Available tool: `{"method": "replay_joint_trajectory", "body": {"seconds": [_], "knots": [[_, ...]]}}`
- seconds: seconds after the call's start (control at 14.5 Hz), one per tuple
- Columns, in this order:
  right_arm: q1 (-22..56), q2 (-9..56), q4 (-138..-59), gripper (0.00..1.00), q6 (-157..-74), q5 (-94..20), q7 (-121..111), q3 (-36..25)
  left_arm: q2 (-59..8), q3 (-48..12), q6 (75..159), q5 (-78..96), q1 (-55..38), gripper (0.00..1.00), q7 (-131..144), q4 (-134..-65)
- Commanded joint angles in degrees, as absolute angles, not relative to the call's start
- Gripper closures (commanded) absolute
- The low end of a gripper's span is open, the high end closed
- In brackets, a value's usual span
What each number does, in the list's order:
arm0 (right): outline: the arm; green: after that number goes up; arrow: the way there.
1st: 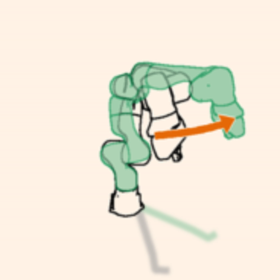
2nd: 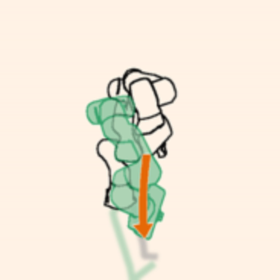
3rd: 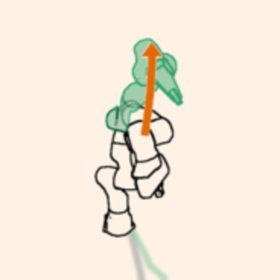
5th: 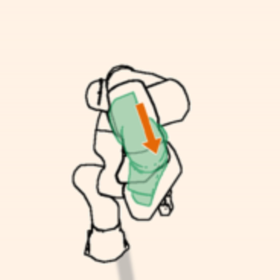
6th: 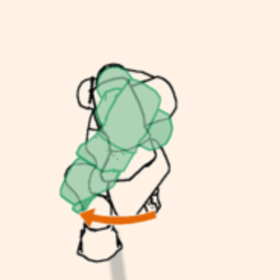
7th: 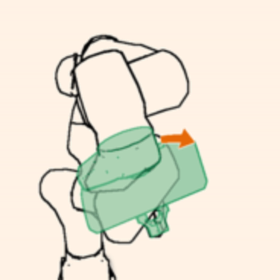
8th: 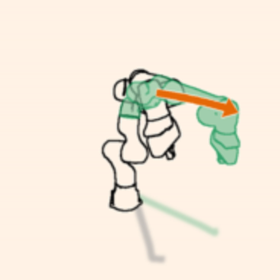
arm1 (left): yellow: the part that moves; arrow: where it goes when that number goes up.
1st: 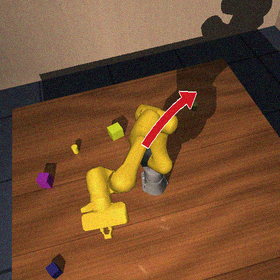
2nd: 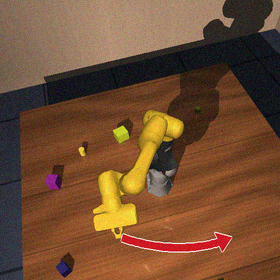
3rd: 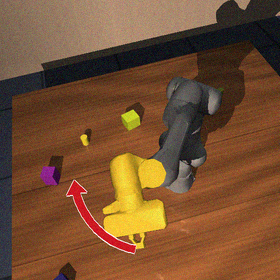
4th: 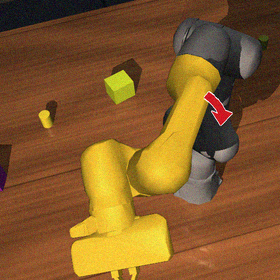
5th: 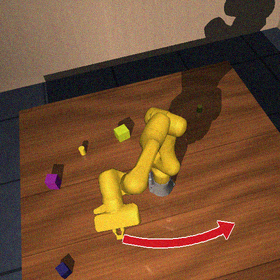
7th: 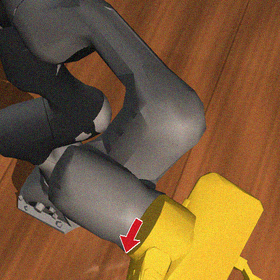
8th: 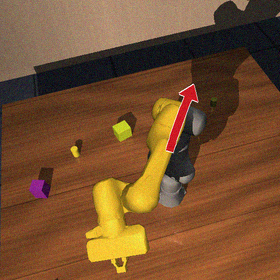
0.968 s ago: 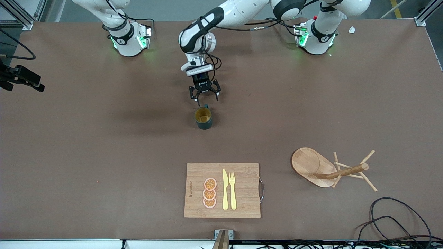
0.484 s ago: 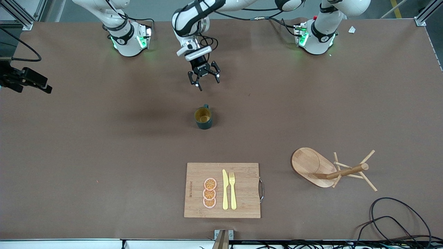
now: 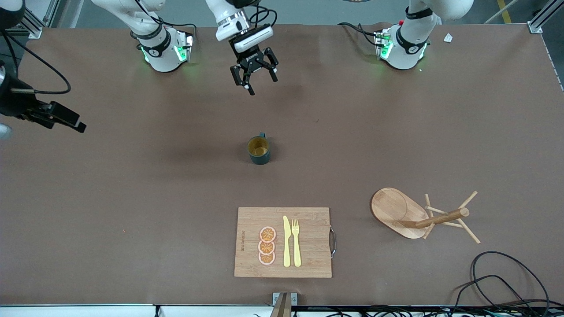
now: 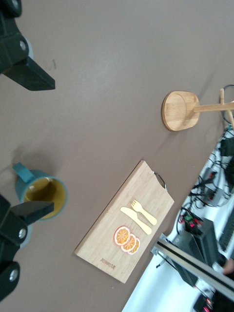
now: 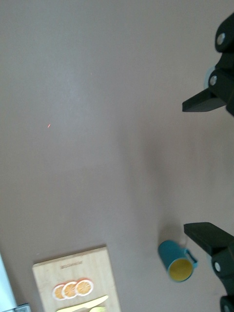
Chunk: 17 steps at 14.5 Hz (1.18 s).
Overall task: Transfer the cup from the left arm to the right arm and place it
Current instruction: 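Set the mug down, open the left gripper and raise it, then lower the right gripper onto the mug while the left gripper withdraws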
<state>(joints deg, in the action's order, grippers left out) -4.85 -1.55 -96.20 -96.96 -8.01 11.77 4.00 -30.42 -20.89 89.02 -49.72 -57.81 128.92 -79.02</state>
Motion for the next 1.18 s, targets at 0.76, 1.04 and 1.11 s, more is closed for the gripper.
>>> {"method": "replay_joint_trajectory", "body": {"seconds": [0.76,1.04,1.11], "knots": [[30.14,13.69,-111.53,0.00,-129.98,10.09,55.55,3.96,-16.62,-21.53,97.47,-14.52,-14.88,0.00,82.82,-79.19],[32.78,18.80,-111.45,0.00,-136.65,11.34,55.20,3.96,-15.38,-20.83,91.16,-13.36,-9.59,0.00,67.63,-79.19],[32.87,19.68,-111.45,0.00,-137.97,11.77,55.28,3.96,-15.03,-20.92,90.45,-13.10,-7.32,0.00,64.46,-79.19]]}}
